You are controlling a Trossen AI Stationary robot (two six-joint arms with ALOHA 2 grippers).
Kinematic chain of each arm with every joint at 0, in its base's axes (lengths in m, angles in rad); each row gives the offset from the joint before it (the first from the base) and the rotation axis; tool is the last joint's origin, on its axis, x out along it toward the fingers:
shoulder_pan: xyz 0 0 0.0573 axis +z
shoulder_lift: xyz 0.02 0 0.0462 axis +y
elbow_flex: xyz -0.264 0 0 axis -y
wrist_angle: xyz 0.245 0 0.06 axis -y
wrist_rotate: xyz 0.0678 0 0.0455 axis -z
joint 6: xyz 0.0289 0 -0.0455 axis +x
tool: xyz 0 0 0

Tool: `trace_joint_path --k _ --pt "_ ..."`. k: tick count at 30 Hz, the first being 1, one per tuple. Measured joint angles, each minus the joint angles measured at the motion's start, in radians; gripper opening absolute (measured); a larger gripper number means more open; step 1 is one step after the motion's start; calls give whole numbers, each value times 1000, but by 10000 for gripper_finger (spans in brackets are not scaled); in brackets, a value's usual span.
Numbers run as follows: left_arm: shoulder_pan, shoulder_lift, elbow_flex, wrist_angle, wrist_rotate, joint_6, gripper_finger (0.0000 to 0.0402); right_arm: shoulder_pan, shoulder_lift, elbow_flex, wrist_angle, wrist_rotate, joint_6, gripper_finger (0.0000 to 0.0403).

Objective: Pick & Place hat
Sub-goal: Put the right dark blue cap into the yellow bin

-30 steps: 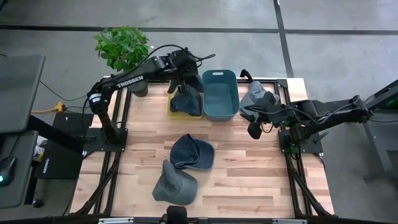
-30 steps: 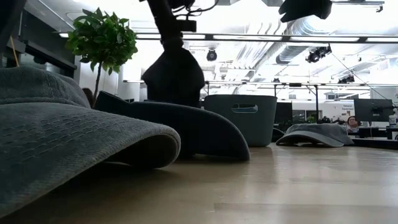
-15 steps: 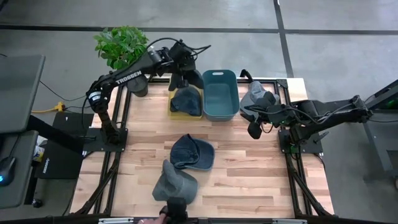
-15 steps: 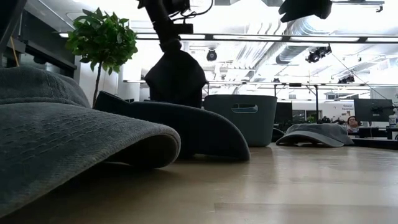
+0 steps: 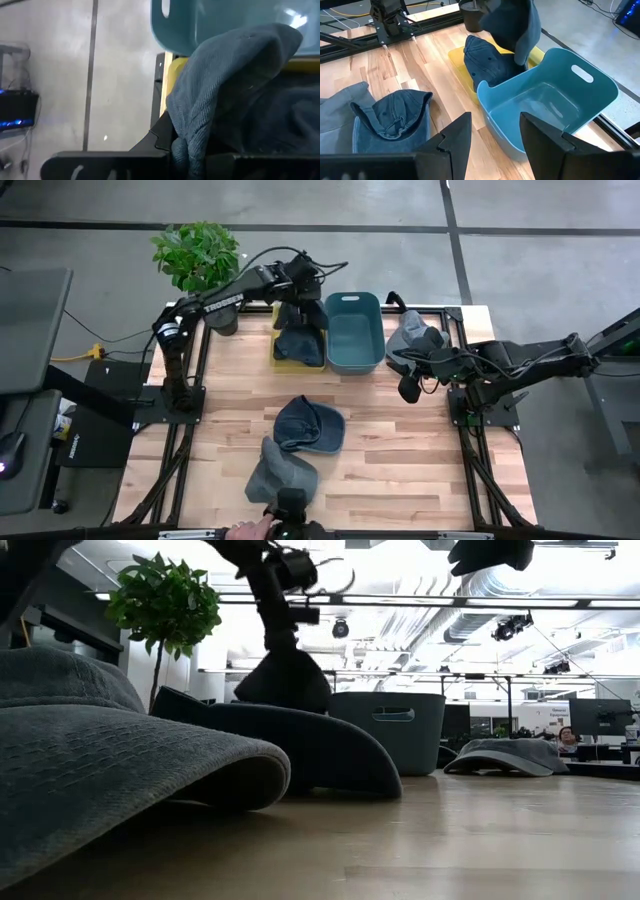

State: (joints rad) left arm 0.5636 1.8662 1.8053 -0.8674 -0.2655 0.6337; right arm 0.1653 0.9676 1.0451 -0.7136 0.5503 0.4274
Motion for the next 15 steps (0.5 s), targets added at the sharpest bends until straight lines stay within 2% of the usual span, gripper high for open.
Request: trace_joint_path --k 7,15 --pt "0 34 -1 -28 -5 14 1 0 0 0 0 -4 2 162" --pt "-1 35 -1 -137 104 -7 1 0 0 0 0 -1 0 162"
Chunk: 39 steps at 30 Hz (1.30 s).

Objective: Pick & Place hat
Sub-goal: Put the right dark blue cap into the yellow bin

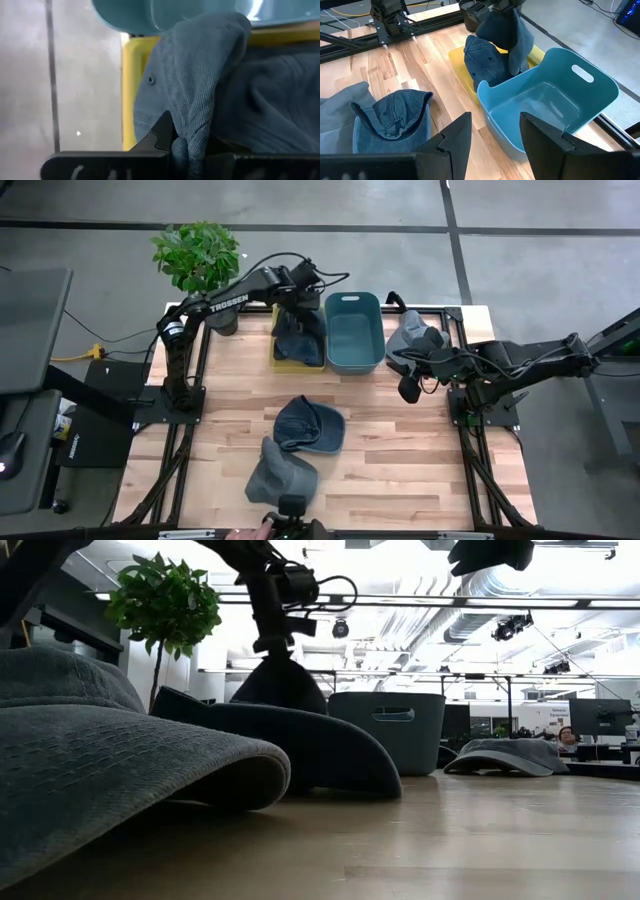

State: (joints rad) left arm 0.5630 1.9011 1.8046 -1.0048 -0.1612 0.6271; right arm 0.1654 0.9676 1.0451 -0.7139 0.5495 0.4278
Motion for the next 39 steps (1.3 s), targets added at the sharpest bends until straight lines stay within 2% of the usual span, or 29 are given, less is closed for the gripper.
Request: trace_joint_path --k 23,31,39 --pt "0 0 -1 -27 78 -6 1 -2 0 0 0 1 2 161" --pt "0 1 -132 17 92 -62 1 -2 0 0 0 1 1 161" --pt "-2 1 -169 28 215 -98 1 -2 0 0 0 26 -8 161"
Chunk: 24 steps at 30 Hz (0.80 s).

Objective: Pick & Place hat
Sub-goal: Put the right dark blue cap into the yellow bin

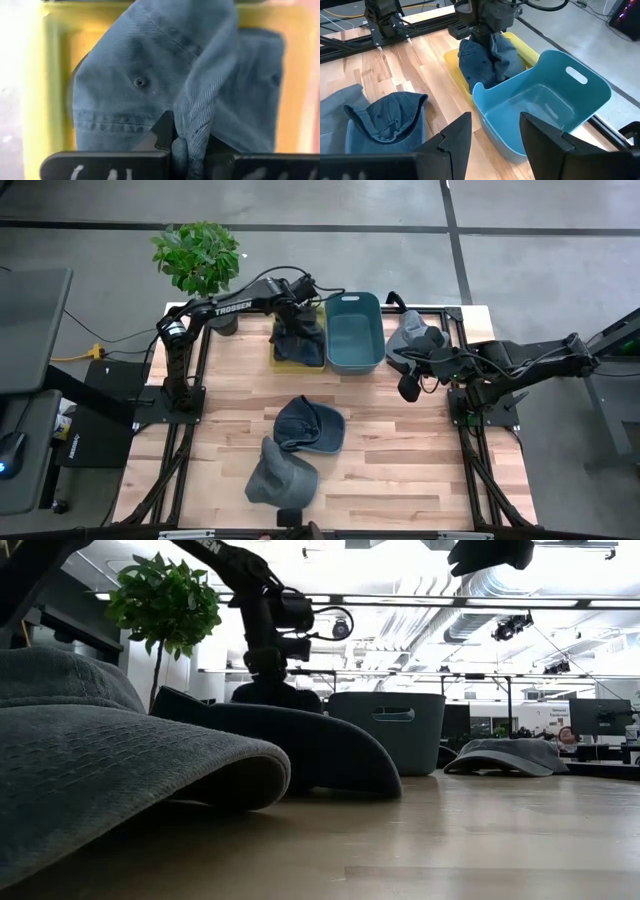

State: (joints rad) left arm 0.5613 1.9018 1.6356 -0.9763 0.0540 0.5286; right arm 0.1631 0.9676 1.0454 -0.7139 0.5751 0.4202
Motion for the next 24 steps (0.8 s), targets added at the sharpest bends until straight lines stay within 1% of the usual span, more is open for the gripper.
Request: trace_joint_path --k 3,7,10,17,22,24 --pt "-7 0 0 6 43 -10 1 0 0 0 0 1 -1 162" --pt "-14 0 0 -12 55 -10 1 0 0 0 0 2 -1 162" --pt "-14 0 0 -26 98 -19 1 0 0 0 0 4 0 161" --pt "-26 0 -1 -22 138 -47 1 0 0 0 0 5 0 161" --pt "-32 0 -1 -11 117 -64 2 0 0 0 0 20 -1 162" --pt "-32 0 -1 -6 112 -63 10 0 0 0 0 20 -1 162"
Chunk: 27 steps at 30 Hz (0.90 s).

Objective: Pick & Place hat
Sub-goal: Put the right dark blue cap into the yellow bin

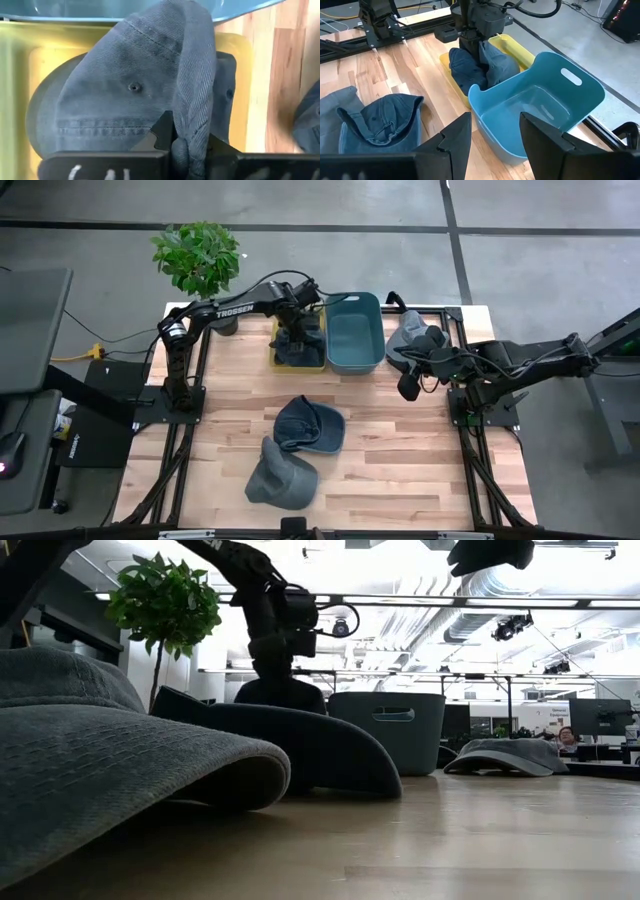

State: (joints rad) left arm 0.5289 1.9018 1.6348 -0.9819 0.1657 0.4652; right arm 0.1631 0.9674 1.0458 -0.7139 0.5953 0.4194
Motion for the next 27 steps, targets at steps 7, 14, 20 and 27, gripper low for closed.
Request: trace_joint_path --k 7,14,20,27 --pt "0 0 0 17 -44 0 81 0 0 0 0 0 0 162" --pt "0 0 16 -29 -46 -5 186 0 0 0 0 -2 8 162" --pt "0 0 93 -99 -65 -22 225 0 0 0 0 -3 8 161" --pt "14 -1 120 -203 -69 -58 217 0 0 0 0 -6 11 161"
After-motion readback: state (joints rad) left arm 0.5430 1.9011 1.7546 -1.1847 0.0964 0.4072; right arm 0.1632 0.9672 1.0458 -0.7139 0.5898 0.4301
